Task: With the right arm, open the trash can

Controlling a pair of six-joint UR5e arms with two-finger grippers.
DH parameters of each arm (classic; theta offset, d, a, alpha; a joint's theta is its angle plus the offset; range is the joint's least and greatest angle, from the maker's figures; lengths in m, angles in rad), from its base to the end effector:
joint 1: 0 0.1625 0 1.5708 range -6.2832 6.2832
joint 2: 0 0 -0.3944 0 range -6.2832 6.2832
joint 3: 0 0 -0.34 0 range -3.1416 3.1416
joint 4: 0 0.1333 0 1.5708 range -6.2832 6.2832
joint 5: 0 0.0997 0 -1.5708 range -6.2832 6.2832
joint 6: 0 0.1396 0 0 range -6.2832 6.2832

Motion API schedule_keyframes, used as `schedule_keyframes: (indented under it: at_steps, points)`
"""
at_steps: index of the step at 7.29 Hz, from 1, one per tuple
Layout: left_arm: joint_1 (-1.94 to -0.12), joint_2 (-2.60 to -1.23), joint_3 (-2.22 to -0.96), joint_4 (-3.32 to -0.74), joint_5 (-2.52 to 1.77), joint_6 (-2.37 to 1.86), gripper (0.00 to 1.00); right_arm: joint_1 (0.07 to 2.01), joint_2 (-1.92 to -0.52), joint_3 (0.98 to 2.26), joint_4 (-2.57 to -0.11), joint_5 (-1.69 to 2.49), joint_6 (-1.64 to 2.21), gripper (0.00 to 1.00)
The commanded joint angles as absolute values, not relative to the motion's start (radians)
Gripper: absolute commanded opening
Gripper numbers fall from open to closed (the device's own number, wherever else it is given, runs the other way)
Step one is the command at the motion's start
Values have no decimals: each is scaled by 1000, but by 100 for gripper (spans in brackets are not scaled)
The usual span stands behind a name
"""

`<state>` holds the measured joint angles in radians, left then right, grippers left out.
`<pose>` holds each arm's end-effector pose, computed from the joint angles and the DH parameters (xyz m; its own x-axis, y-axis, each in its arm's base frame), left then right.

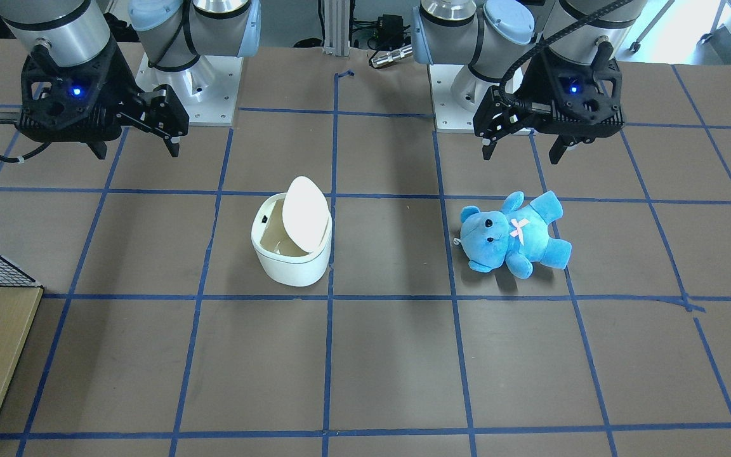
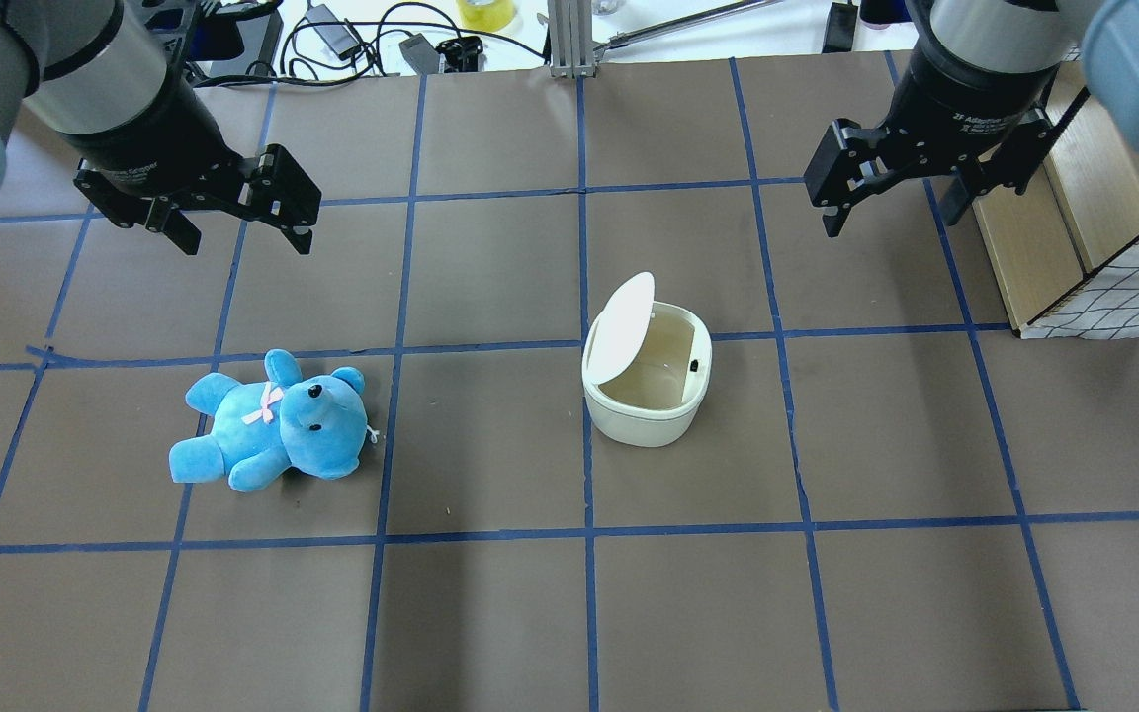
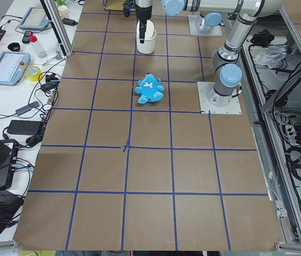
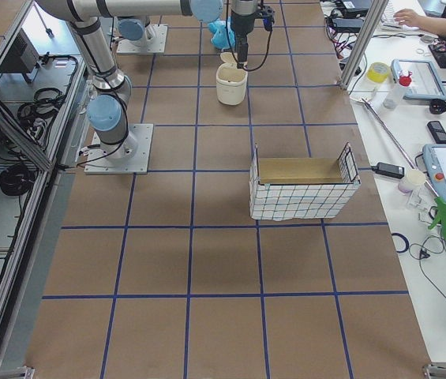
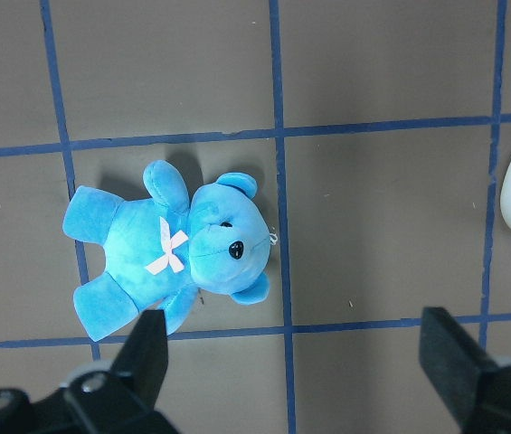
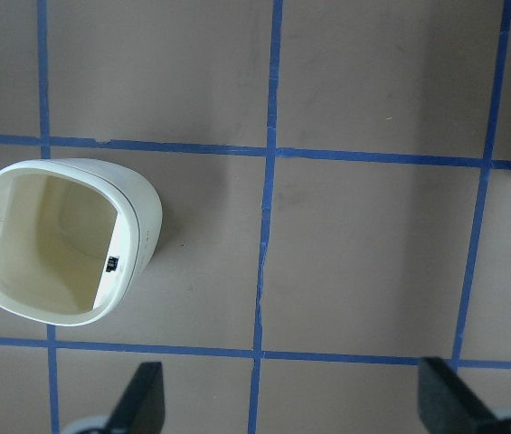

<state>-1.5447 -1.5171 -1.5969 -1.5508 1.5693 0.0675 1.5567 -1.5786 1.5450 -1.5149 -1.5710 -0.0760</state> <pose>-0.1224 -0.4283 0.4310 -0.9991 0.0414 -0.0017 0.0414 0.9980 -0.0476 0.1272 -0.4351 0.4265 -0.9981 -0.0618 -0.0015 -0.0619 0.9978 0.0222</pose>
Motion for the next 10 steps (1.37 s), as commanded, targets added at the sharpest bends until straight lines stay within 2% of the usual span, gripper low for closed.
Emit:
schedule_keyframes:
  at_steps: [1,5,6,7,8,9,10]
  points:
    - [-1545,-1517,-1597,-1551,1569,67,100,1557,-1578,1543,-1519,-1569,-66,100]
    - [-1545,-1517,-1597,-1551,1569,67,100,1661,-1557,1529,-1578,-1572,41,99]
    - [-1545,-1517,-1597,-1551,1569,69,100,1667,-1551,1528,-1580,-1568,75,96]
    - [-1545,-1517,-1597,-1551,1569,68,100,1670,-1551,1528,-1580,-1568,80,89]
    - [-1545,-1517,-1597,-1551,1569,67,100,1671,-1551,1528,-1580,-1568,80,87]
    - [-1545,-1517,-1597,-1551,1569,67,100,1680,-1551,1529,-1577,-1569,95,61]
    - [-1545,-1517,-1597,-1551,1569,67,100,1692,-1548,1528,-1578,-1571,104,61]
